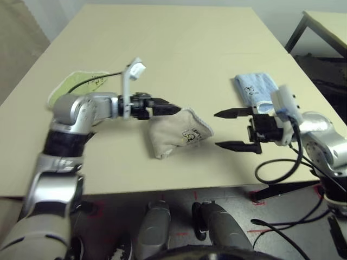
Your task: Fold the towel and set it aside.
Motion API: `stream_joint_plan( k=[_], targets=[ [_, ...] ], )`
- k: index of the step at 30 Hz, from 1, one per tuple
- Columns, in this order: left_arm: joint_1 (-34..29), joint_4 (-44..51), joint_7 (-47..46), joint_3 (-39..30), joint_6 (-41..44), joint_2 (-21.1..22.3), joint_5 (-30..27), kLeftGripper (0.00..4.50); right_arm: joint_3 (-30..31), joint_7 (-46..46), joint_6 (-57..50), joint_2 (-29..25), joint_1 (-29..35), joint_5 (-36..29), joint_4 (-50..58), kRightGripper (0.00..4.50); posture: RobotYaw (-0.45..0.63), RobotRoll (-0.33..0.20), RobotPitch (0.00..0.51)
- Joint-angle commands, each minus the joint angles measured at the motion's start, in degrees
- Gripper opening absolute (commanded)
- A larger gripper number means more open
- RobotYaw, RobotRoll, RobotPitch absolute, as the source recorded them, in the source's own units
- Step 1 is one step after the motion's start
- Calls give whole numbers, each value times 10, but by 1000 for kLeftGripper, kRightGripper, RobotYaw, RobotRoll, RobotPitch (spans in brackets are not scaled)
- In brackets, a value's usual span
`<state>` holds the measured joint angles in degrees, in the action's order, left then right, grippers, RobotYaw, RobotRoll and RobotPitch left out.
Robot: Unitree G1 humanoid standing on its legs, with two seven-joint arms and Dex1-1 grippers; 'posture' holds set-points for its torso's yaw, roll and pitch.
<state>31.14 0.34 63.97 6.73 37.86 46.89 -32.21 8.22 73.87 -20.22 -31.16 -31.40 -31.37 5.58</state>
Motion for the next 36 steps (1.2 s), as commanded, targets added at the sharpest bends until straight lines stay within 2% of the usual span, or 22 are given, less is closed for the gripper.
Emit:
stream_joint_plan(
  k=[1, 5, 11, 16, 20, 22, 24, 25, 26, 30, 33, 36],
  targets=[
    [-39, 32, 35, -19, -79, -5, 11, 4500, 35, 26, 14, 24, -23, 24, -63, 1448, 107, 0, 150],
    [-85, 58, 36, -37, -144, -21, 23, 4500, 71, 52, 58, 56, -53, 69, -151, 15, 140, 0, 155],
    [-135, 99, -7, -20, -186, -76, 49, 4500, 105, 74, 123, 98, -84, 134, -269, 15, 174, 0, 162],
    [-156, 74, -15, 20, -239, -93, 116, 4500, 119, 84, 157, 109, -80, 168, -316, 15, 173, 0, 165],
    [-168, 26, -14, 41, -288, -85, 173, 4500, 119, 73, 164, 105, -71, 192, -335, 15, 158, 0, 165],
    [-167, 9, -18, 28, -286, -91, 167, 4500, 115, 73, 163, 102, -68, 198, -337, 15, 158, 0, 165],
    [-158, 7, -22, 11, -263, -108, 137, 4500, 112, 75, 161, 100, -65, 199, -334, 15, 147, 0, 163],
    [-153, 9, -23, 7, -258, -114, 130, 4500, 111, 75, 161, 100, -64, 200, -333, 15, 147, 0, 163],
    [-150, 15, -26, 4, -256, -118, 125, 4317, 110, 75, 159, 99, -63, 200, -330, 3, 144, 0, 162],
    [-143, 35, -26, -6, -254, -125, 112, 4303, 107, 80, 150, 100, -63, 192, -315, 0, 141, 0, 160],
    [-139, 41, -24, -14, -237, -127, 93, 3714, 103, 83, 139, 102, -65, 184, -305, 0, 140, 0, 162],
    [-138, 39, -22, -12, -225, -121, 94, 2716, 107, 85, 144, 102, -64, 190, -312, 0, 145, 0, 161]
  ],
)
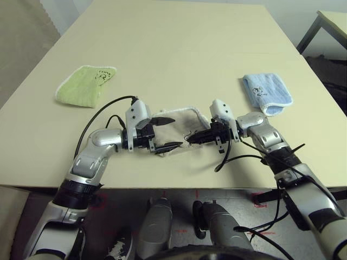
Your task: Fold the towel and set it aside.
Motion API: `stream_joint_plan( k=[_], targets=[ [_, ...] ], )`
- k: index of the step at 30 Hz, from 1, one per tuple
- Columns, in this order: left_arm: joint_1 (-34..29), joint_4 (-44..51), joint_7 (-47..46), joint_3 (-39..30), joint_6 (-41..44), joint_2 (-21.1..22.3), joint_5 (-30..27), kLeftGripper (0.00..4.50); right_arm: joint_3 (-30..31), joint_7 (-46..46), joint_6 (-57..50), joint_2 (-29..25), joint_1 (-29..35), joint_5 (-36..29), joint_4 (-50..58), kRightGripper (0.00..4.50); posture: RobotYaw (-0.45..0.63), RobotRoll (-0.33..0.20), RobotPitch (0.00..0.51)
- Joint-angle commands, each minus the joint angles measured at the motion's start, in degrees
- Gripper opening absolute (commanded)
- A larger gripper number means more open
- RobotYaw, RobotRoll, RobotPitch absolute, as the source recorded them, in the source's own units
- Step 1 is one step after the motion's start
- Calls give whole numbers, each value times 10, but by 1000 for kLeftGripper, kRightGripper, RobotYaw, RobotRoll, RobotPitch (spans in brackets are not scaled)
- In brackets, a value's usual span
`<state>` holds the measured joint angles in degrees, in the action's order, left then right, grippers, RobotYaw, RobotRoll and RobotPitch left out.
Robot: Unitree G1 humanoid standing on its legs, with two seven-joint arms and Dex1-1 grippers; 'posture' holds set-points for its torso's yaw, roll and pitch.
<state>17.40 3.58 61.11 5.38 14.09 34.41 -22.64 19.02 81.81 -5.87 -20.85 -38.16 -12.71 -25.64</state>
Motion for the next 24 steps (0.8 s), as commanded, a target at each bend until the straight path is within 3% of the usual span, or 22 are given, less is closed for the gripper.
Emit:
stream_joint_plan(
  k=[1, 7, 8, 16, 24],
  targets=[
    [-2, 5, 8, 2, 13, 6, 0, 2366, 2, 8, 6, -3, 5, 9, -3, 0, 145, 0, 161],
    [-19, 16, 15, 1, 25, 9, -8, 221, 2, 11, 9, -2, 11, 12, -5, 0, 150, 0, 160],
    [-21, 17, 16, 1, 25, 9, -7, 25, 1, 10, 8, -1, 11, 11, -5, 0, 150, 0, 160],
    [-34, 1, 21, 18, -1, 15, 27, 25, -20, -15, 1, 28, 4, -8, -8, 0, 153, 0, 157],
    [-71, -22, 28, 23, -36, 38, 66, 25, -2, -10, 43, 3, 13, 42, -56, 0, 158, 0, 156]
  ],
)
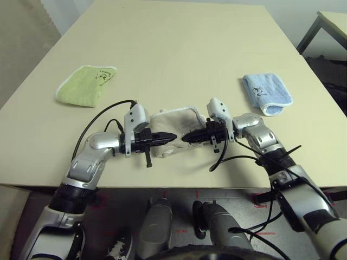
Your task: Fold the towel and set it aside.
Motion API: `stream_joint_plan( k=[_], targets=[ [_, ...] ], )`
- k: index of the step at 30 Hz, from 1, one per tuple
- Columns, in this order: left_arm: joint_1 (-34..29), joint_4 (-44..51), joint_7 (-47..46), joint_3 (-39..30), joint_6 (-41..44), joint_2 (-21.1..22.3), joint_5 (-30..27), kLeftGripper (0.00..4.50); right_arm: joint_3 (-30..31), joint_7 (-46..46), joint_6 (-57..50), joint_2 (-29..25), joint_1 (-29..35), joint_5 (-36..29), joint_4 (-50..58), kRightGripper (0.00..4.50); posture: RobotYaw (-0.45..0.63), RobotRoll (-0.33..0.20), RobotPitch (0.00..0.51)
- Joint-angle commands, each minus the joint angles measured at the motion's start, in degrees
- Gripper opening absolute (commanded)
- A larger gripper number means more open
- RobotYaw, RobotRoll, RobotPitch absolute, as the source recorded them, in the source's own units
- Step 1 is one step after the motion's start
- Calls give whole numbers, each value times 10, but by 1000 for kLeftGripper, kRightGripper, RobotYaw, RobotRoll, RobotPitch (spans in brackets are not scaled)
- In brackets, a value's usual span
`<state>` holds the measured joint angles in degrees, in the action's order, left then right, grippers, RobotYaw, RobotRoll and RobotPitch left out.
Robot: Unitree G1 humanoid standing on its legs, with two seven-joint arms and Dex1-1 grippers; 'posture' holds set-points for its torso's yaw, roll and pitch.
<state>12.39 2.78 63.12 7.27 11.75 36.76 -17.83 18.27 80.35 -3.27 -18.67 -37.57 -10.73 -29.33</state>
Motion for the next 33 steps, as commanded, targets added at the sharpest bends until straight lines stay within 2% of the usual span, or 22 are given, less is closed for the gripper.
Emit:
stream_joint_plan(
  k=[1, 4, 9, 13, 15, 20, 24, 28, 33],
  targets=[
    [-28, -14, 9, -1, -16, 22, 17, 25, 4, 9, 20, -28, 9, 24, -22, 0, 158, 0, 156],
    [-48, -9, 16, -24, -20, 48, 5, 25, -5, 25, 16, -57, 10, 17, -10, 0, 162, 0, 158],
    [-54, 25, 27, -77, 7, 78, -48, 25, -35, 43, -54, -84, -7, -32, 57, 0, 167, 0, 159],
    [-7, 57, 11, -110, 58, 80, -95, 25, -54, 27, -116, -65, -42, -69, 115, 0, 172, 0, 157],
    [28, 58, -10, -108, 81, 60, -104, 25, -52, 9, -124, -36, -57, -74, 116, 0, 170, 0, 154],
    [72, 23, -34, -68, 71, 18, -64, 25, -32, -19, -76, 25, -73, -38, 44, 0, 164, 0, 149],
    [95, -58, -60, -33, 34, -23, -11, 25, -21, -80, 8, 68, -81, 17, -81, 0, 170, 0, 149],
    [88, -76, -62, -45, 25, -20, -3, 25, -34, -126, 64, 61, -84, 50, -148, 0, 170, 0, 152],
    [53, -71, -45, -67, 13, 16, -8, 25, -58, -142, 87, 22, -85, 55, -164, 0, 174, 0, 154]
  ],
)
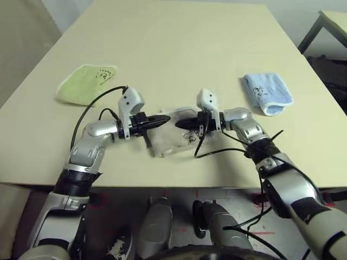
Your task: Fold the towel and set it aside.
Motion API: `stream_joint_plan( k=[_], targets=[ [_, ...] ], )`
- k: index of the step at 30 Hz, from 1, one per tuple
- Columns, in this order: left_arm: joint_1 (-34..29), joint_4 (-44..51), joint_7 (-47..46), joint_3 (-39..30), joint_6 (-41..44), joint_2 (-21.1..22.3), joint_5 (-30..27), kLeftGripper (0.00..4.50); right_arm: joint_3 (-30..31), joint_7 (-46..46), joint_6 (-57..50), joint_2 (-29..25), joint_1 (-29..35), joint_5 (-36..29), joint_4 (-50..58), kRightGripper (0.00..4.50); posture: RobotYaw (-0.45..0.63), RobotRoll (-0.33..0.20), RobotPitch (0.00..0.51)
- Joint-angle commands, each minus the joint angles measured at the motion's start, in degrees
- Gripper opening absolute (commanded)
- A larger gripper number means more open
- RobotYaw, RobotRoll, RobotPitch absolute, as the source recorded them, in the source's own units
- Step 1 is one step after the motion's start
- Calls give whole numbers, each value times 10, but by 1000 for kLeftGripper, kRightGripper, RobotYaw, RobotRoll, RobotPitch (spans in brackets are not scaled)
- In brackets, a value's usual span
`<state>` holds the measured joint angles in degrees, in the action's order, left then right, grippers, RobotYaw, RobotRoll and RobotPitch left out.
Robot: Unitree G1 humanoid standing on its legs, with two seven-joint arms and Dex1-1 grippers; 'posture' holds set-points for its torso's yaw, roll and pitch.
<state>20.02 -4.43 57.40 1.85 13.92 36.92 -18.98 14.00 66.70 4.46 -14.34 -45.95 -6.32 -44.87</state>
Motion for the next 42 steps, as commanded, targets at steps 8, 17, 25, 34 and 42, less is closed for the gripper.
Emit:
stream_joint_plan(
  k=[8, 17, 25, 34, 42],
  targets=[
    [-70, 27, 56, -75, -22, 65, -39, 0, -62, 48, -224, -105, 6, -72, 142, 1693, 180, 0, 157],
    [-104, 45, 179, -140, -44, 133, -112, 2734, -10, 34, -678, -198, -25, -91, 180, 4500, 186, 0, 160],
    [-108, 67, 178, -150, -50, 136, -118, 4475, -24, 15, -855, -147, -124, -119, -21, 4500, 194, 0, 161],
    [-116, 98, 180, -160, -37, 145, -136, 4475, -121, -43, -852, -67, -183, -129, -190, 4500, 212, 0, 156],
    [-115, 104, 179, -165, -31, 147, -135, 4475, -167, -80, -866, -8, -165, -149, -190, 4500, 218, 0, 159]
  ],
)
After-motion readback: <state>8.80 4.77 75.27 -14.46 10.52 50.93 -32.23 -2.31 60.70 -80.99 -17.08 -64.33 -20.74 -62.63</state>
